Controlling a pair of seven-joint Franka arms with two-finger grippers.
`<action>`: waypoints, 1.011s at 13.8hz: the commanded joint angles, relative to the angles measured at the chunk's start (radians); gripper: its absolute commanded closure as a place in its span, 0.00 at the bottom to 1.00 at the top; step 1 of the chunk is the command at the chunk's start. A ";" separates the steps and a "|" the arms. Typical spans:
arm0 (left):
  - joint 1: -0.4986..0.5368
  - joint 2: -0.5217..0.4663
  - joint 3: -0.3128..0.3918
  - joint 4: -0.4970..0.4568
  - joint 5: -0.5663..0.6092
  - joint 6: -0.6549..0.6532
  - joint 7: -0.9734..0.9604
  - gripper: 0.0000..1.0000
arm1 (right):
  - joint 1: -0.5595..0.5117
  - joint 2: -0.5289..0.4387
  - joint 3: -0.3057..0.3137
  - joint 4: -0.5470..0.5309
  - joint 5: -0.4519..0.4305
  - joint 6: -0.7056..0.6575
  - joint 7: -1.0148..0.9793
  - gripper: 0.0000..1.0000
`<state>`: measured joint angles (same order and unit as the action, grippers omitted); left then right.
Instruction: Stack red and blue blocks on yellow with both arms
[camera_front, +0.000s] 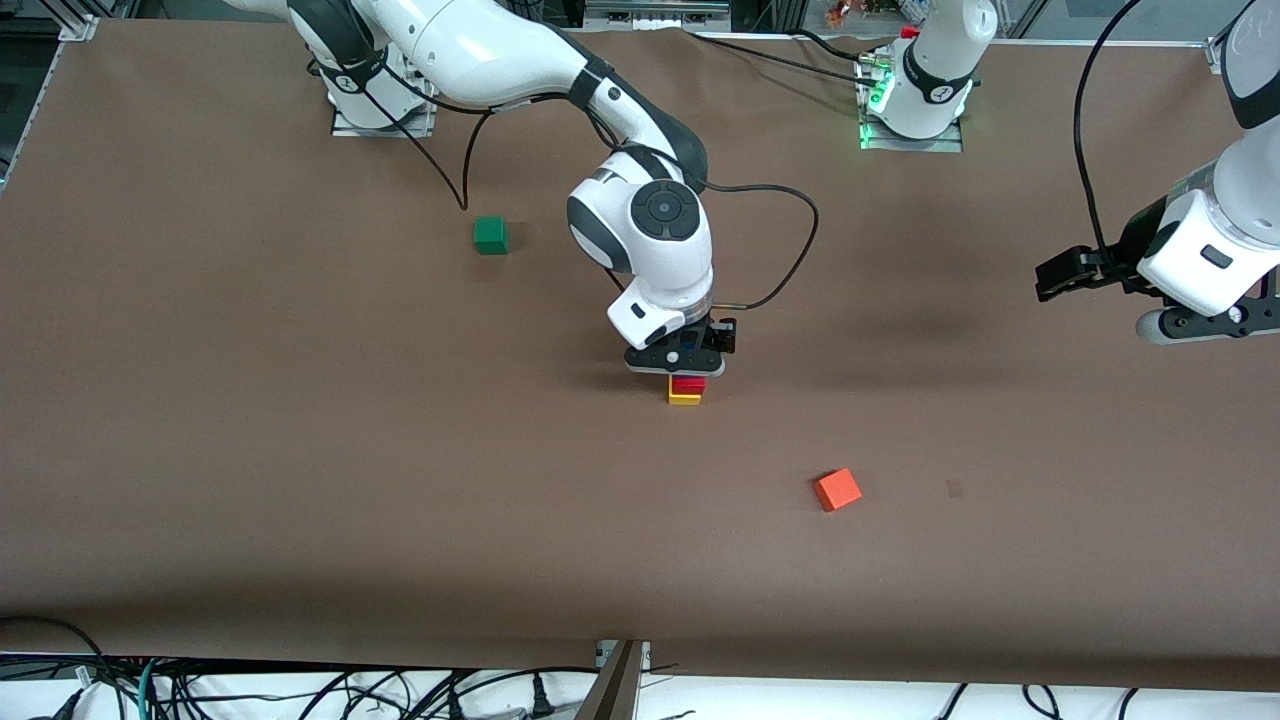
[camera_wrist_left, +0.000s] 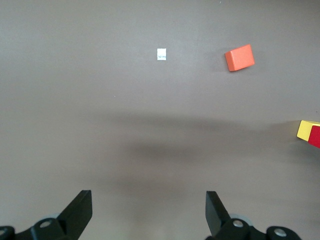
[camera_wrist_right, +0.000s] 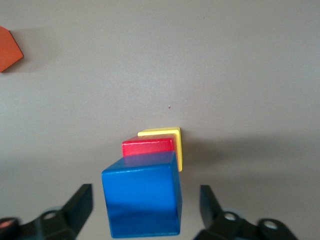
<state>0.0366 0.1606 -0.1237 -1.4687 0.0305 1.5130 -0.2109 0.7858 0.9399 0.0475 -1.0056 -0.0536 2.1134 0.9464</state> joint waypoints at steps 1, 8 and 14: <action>0.008 -0.013 -0.004 -0.009 -0.018 0.006 0.022 0.00 | -0.005 0.020 0.008 0.041 -0.003 -0.013 0.015 0.01; 0.008 -0.013 -0.004 -0.005 -0.018 0.006 0.022 0.00 | -0.160 -0.203 0.003 0.024 0.073 -0.359 -0.082 0.00; 0.008 -0.013 -0.005 -0.005 -0.018 0.006 0.022 0.00 | -0.379 -0.595 -0.062 -0.296 0.210 -0.530 -0.453 0.00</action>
<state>0.0366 0.1606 -0.1264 -1.4679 0.0300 1.5141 -0.2109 0.4205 0.5404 0.0188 -1.0601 0.1378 1.5749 0.5902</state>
